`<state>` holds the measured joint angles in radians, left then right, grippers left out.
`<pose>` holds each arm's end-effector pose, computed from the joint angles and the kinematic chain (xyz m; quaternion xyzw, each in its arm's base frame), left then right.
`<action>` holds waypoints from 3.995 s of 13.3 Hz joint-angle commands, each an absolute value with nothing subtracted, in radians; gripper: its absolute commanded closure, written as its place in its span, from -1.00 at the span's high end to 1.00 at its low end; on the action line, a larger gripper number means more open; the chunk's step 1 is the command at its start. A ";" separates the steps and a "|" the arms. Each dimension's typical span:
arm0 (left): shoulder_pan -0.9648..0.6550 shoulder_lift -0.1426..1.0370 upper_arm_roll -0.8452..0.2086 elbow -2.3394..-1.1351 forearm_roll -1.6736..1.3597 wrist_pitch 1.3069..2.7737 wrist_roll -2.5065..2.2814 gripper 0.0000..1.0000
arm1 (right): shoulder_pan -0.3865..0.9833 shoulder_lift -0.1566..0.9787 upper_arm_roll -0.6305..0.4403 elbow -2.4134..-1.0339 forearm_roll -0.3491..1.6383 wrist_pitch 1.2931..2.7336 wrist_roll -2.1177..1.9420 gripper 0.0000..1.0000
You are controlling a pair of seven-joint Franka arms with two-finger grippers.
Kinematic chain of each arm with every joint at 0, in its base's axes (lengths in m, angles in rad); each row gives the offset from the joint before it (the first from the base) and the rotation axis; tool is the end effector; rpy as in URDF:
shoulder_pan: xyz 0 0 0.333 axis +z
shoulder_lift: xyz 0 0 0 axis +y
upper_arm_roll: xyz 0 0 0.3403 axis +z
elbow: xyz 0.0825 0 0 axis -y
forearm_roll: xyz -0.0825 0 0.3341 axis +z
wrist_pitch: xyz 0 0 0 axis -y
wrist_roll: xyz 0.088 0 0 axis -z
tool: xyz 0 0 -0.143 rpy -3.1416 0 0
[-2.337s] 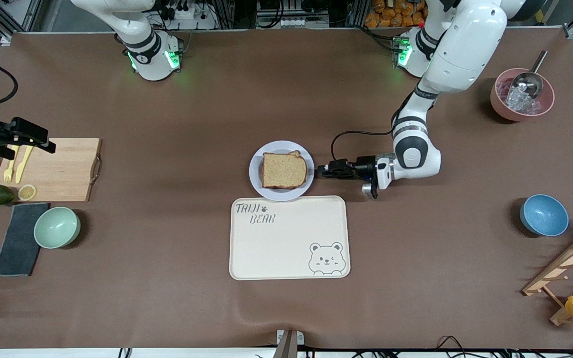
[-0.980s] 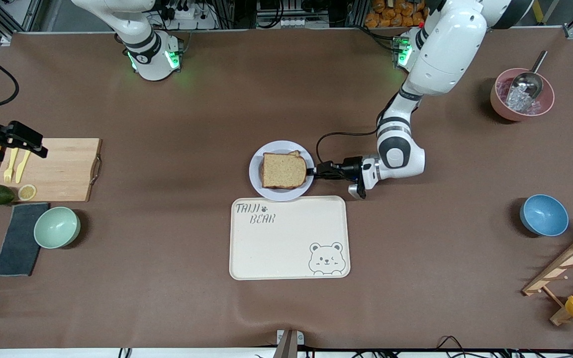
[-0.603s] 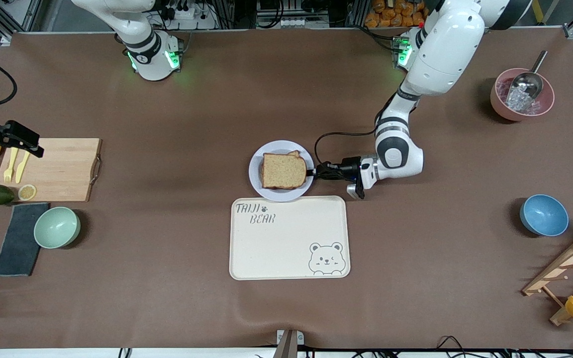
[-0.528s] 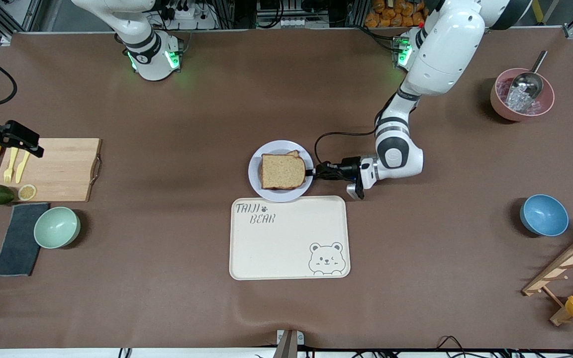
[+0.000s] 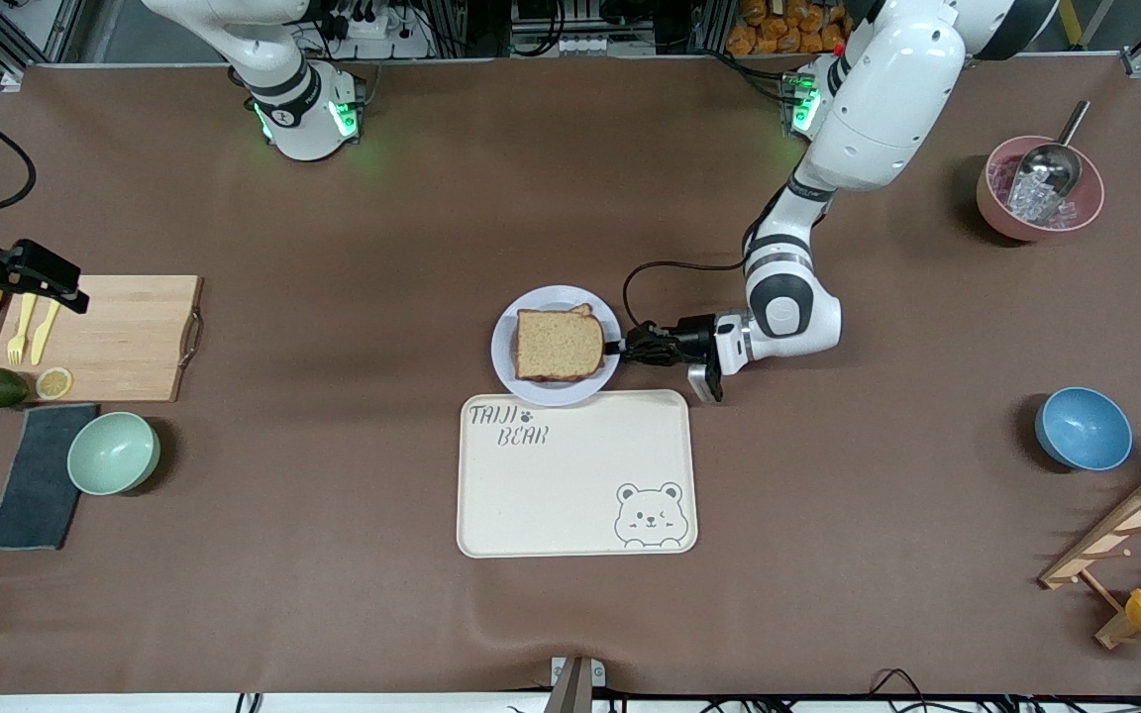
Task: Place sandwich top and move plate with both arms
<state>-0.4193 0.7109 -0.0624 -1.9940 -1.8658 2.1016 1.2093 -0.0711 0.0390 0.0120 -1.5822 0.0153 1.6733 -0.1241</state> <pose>0.4845 -0.3369 0.1483 0.8117 -0.0196 0.0246 0.5833 0.5281 -0.0293 0.5972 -0.9991 -0.0319 -0.0267 0.0054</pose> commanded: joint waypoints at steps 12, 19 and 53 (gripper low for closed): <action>-0.371 0.621 -0.118 -1.979 -2.025 2.121 1.264 -1.00 | -0.091 0.028 0.029 -1.589 0.002 1.644 -0.107 1.00; -0.288 0.643 -0.114 -1.887 -2.014 2.121 1.154 -1.00 | -0.091 0.028 0.029 -1.591 0.000 1.644 -0.109 1.00; -0.193 0.897 -0.095 -1.695 -1.799 2.125 1.112 1.00 | -0.089 0.032 0.031 -1.591 0.002 1.640 -0.109 1.00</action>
